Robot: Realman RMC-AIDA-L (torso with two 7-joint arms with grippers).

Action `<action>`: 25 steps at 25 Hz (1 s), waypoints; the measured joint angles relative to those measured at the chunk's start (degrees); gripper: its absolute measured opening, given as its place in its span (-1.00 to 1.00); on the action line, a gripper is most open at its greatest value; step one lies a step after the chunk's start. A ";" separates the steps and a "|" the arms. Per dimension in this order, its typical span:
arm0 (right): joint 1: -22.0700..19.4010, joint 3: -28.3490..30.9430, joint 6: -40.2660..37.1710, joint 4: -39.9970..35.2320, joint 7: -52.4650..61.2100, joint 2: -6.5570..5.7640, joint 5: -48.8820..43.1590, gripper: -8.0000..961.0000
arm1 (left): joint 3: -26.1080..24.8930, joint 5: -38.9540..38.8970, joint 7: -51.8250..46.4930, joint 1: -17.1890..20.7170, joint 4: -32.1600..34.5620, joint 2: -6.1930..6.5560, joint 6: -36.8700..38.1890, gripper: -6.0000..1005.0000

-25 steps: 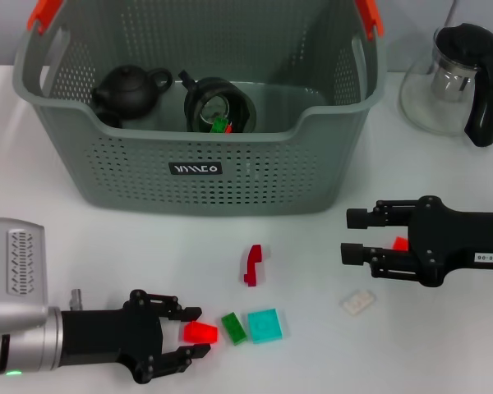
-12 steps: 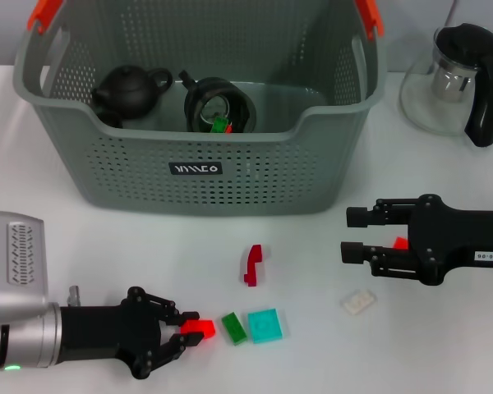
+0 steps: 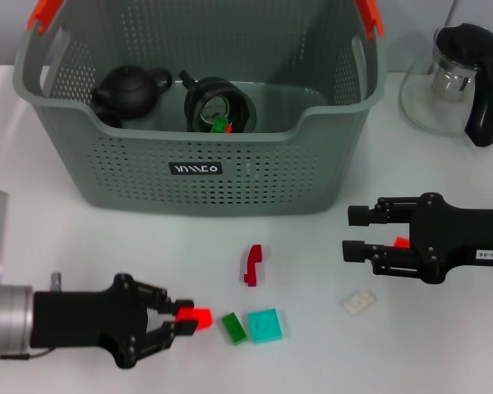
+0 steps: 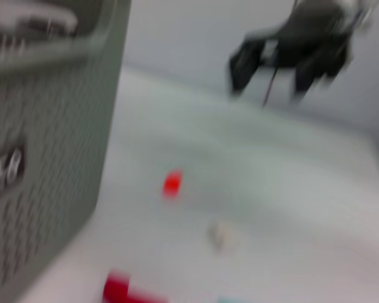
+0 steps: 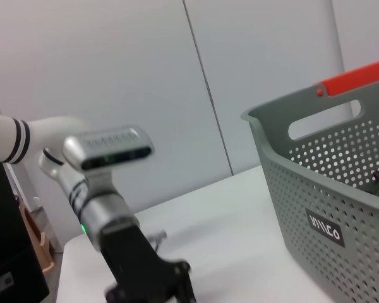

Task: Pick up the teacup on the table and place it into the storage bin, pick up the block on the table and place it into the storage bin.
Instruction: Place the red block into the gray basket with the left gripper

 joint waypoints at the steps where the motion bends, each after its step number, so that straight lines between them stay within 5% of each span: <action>1: 0.04 0.00 0.01 -0.01 0.00 0.00 0.00 0.24 | -1.18 -0.56 0.00 -0.34 0.24 0.32 2.70 -0.60; 8: 0.16 0.00 0.00 0.09 0.00 0.08 0.00 0.24 | -10.12 -13.36 -3.74 -4.17 -3.66 2.47 16.31 -0.58; 14: 0.11 0.00 0.01 0.13 -0.08 0.24 -0.23 0.24 | -11.18 -32.85 -10.07 -6.88 -5.45 2.46 15.90 -0.56; 18: 0.09 0.00 0.01 0.13 -0.12 0.26 -0.25 0.24 | -10.95 -37.95 -16.55 -9.68 -3.88 2.53 10.24 -0.55; 21: 0.11 0.00 0.02 0.12 -0.10 0.25 -0.28 0.24 | -6.81 -38.08 -25.32 -11.96 -0.17 3.49 3.48 -0.54; 25: 0.13 0.00 0.02 0.04 -0.09 0.13 -0.22 0.24 | 4.96 -35.53 -36.07 -12.93 8.99 4.27 -4.50 -0.53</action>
